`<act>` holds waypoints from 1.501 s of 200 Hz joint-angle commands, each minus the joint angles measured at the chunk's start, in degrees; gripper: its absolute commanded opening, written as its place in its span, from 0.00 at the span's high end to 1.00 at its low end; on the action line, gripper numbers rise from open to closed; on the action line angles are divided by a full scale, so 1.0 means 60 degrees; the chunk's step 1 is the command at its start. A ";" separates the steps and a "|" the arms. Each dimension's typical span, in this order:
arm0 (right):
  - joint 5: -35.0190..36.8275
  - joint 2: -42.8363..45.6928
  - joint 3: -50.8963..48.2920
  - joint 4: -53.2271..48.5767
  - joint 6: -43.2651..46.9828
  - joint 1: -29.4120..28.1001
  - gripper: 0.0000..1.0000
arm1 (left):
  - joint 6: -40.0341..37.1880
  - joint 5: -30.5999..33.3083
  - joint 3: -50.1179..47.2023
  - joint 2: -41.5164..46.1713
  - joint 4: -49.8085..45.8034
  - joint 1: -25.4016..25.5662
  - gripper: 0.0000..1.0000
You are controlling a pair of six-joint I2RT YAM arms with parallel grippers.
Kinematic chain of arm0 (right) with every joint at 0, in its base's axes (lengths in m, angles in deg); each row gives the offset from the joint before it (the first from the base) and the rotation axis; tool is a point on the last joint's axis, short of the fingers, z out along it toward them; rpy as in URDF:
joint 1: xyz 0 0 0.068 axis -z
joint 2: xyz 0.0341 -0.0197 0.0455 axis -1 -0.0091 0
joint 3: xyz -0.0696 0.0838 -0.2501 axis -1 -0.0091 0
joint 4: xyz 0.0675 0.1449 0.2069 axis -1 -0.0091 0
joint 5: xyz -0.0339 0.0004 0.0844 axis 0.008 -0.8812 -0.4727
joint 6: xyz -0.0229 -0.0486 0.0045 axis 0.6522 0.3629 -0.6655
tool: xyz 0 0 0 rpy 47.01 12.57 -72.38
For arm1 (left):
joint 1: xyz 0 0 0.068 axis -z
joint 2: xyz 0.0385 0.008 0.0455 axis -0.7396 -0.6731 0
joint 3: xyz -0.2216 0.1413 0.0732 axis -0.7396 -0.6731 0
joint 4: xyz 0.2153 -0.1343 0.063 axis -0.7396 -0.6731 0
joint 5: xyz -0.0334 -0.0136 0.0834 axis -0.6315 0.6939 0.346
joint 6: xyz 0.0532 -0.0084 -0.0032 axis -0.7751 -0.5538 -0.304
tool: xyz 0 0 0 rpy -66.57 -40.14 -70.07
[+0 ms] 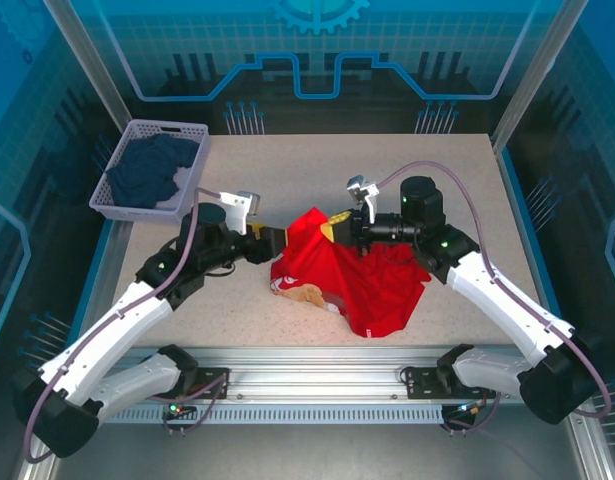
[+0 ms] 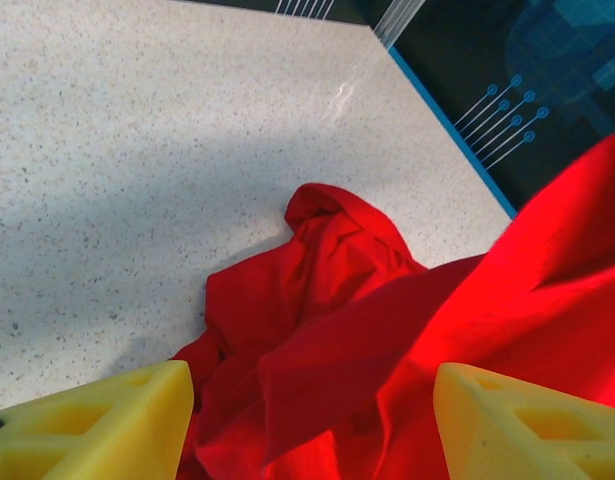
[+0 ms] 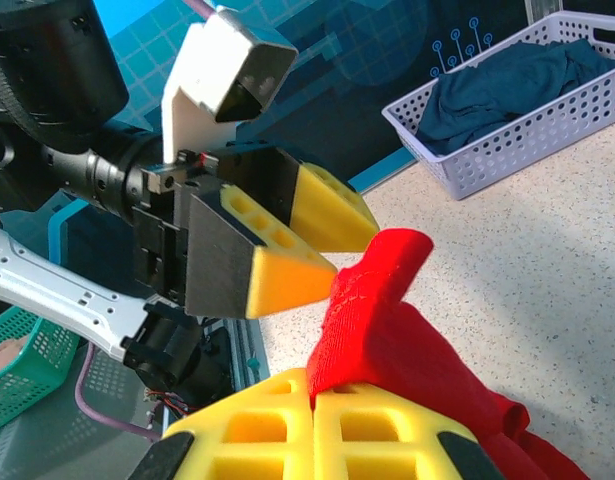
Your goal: Fold the inside-out t-shirt
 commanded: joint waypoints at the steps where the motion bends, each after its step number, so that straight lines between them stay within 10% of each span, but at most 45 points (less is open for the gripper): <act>1: -0.0196 0.0075 0.0209 -0.0018 0.0041 0.0216 1.00 | -0.0342 -0.0355 -0.0061 -0.0364 0.0175 0.0042 0.31; 57: -0.0274 0.0070 0.0281 -0.0033 0.0107 0.0351 1.00 | -0.0336 -0.0532 -0.0489 -0.0724 0.0742 0.0041 0.32; 124: -0.0105 0.0637 -0.0149 -0.0498 0.0658 0.0677 1.00 | -0.0263 -0.0549 0.0058 -0.1022 0.0865 -0.0027 1.00; 163: 0.2660 0.0928 -0.0538 -0.1999 0.1669 0.0432 0.98 | 0.0158 -0.1170 -0.0108 0.0663 0.0871 -0.0065 1.00; 300: 0.4206 0.1182 -0.1304 -0.2213 0.3143 -0.1226 0.63 | 0.0181 -0.1386 0.1078 0.0325 -0.0240 -0.0066 1.00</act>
